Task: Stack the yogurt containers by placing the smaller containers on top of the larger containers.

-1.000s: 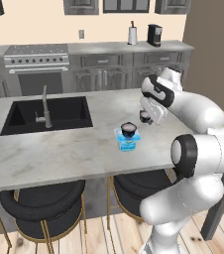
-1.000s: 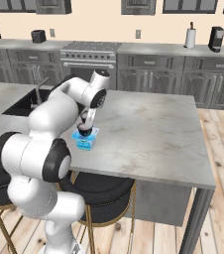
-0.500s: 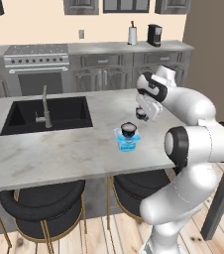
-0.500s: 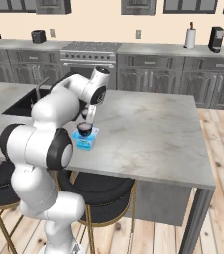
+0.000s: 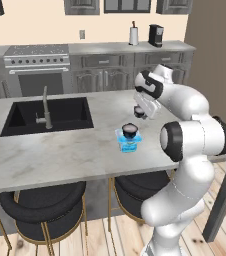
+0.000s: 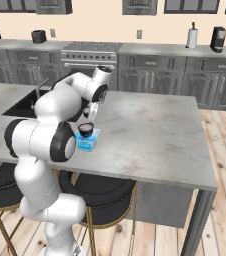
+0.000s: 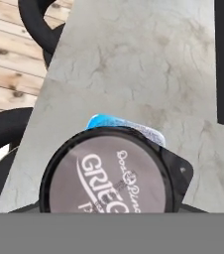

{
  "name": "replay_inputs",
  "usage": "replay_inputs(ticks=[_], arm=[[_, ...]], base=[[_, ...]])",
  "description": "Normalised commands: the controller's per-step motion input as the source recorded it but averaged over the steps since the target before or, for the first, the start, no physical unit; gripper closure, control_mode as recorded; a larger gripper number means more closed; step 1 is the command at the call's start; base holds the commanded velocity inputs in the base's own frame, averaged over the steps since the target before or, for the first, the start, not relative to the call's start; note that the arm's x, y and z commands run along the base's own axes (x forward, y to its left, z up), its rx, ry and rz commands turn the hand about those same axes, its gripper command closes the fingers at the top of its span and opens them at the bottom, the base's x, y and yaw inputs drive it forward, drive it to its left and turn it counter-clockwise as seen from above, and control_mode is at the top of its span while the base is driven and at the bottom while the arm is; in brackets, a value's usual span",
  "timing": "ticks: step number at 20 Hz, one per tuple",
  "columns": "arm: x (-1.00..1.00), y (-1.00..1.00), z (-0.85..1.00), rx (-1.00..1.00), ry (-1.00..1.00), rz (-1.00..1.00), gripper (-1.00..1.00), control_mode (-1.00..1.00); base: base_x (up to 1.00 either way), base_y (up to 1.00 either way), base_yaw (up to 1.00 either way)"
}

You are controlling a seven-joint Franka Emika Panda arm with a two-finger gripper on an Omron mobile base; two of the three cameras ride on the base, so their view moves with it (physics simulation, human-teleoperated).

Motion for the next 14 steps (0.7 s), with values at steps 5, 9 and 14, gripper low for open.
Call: replay_inputs(ticks=[5, 9, 14], arm=[[0.12, 0.13, 0.0, 0.0, 0.0, 0.05, 1.0, -1.0], [0.0, 0.2, 0.0, 0.0, 0.0, 0.06, 1.0, -1.0], [0.01, 0.15, -0.01, 0.0, 0.0, 0.06, 1.0, -1.0]], base=[[0.0, 0.0, 0.0], [0.0, 0.0, 0.0], [0.0, 0.0, 0.0]])
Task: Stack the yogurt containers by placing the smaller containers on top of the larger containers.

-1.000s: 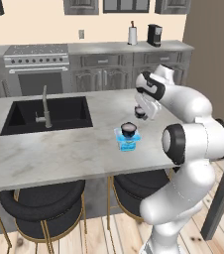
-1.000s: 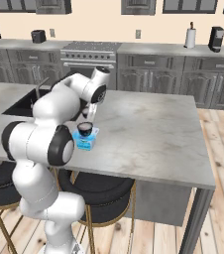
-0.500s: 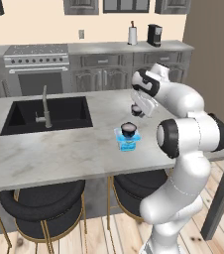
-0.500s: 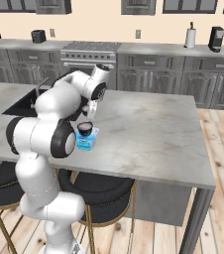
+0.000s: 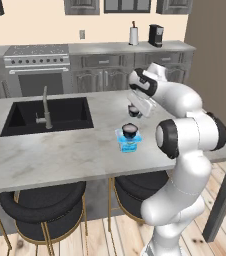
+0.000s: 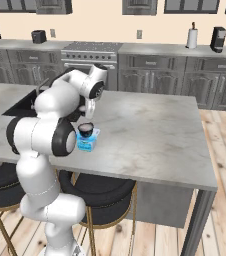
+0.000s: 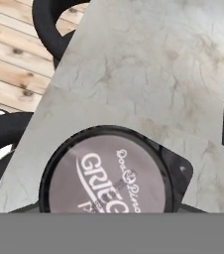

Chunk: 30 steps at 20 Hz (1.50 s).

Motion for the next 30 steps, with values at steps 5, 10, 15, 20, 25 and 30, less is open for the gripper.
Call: replay_inputs(ticks=[5, 10, 15, 20, 25, 30], arm=[[0.0, 0.01, -0.08, 0.0, 0.0, 0.07, 1.0, -1.0], [0.0, 0.0, -0.13, 0.0, 0.0, 0.07, 1.0, -1.0], [0.02, 0.0, -0.11, 0.0, 0.0, 0.06, 1.0, -1.0], [0.09, 0.0, -0.09, 0.0, 0.0, 0.07, 1.0, -1.0], [0.11, 0.0, -0.08, 0.0, 0.0, 0.07, 1.0, -1.0], [0.08, 0.0, -0.05, 0.0, 0.0, 0.07, 1.0, -1.0]], base=[[0.0, 0.0, 0.0], [0.0, 0.0, 0.0], [0.0, 0.0, 0.0], [0.0, 0.0, 0.0], [0.0, 0.0, 0.0], [0.0, 0.0, 0.0]])
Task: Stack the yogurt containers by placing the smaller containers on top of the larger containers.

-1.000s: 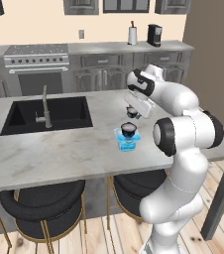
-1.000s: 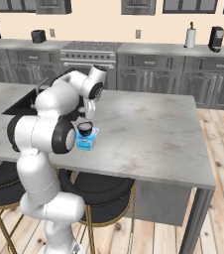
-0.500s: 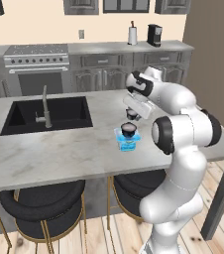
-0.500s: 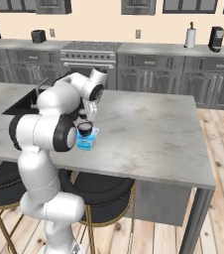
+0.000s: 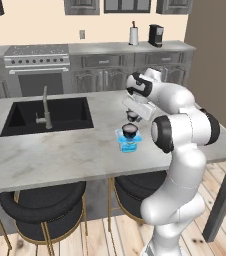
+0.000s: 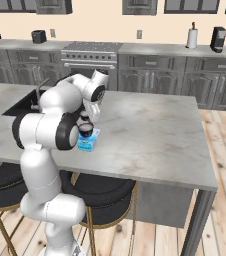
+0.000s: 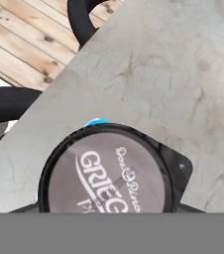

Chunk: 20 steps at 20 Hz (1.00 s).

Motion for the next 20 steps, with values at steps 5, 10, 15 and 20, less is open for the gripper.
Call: replay_inputs(ticks=[5, 10, 15, 20], arm=[[0.04, 0.0, -0.07, 0.0, 0.0, 0.07, 1.0, -1.0], [0.0, 0.0, -0.11, 0.0, 0.0, 0.07, 1.0, -1.0], [0.01, 0.0, -0.12, 0.0, 0.0, 0.07, 1.0, -1.0], [0.02, 0.0, -0.16, 0.0, 0.0, 0.07, 1.0, -1.0]], base=[[0.0, 0.0, 0.0], [0.0, 0.0, 0.0], [0.0, 0.0, 0.0], [0.0, 0.0, 0.0]])
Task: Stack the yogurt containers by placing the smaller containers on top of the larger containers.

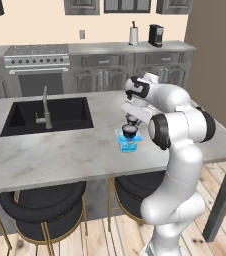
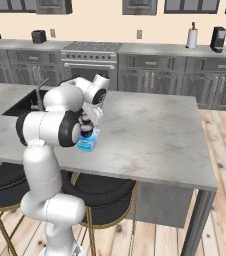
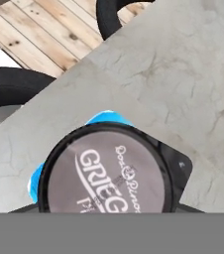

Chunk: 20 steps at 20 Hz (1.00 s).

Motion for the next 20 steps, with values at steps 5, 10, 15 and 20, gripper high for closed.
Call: replay_inputs(ticks=[5, 10, 15, 20], arm=[[0.07, 0.0, -0.13, 0.0, 0.0, 0.06, 1.0, -1.0], [0.07, 0.0, -0.08, 0.0, 0.0, 0.06, 1.0, -1.0], [0.07, 0.0, -0.06, 0.0, 0.0, 0.06, 1.0, -1.0], [0.09, 0.01, -0.03, 0.0, 0.0, 0.06, 1.0, -1.0]], base=[[0.0, 0.0, 0.0], [0.0, 0.0, 0.0], [0.0, 0.0, 0.0], [0.0, 0.0, 0.0]])
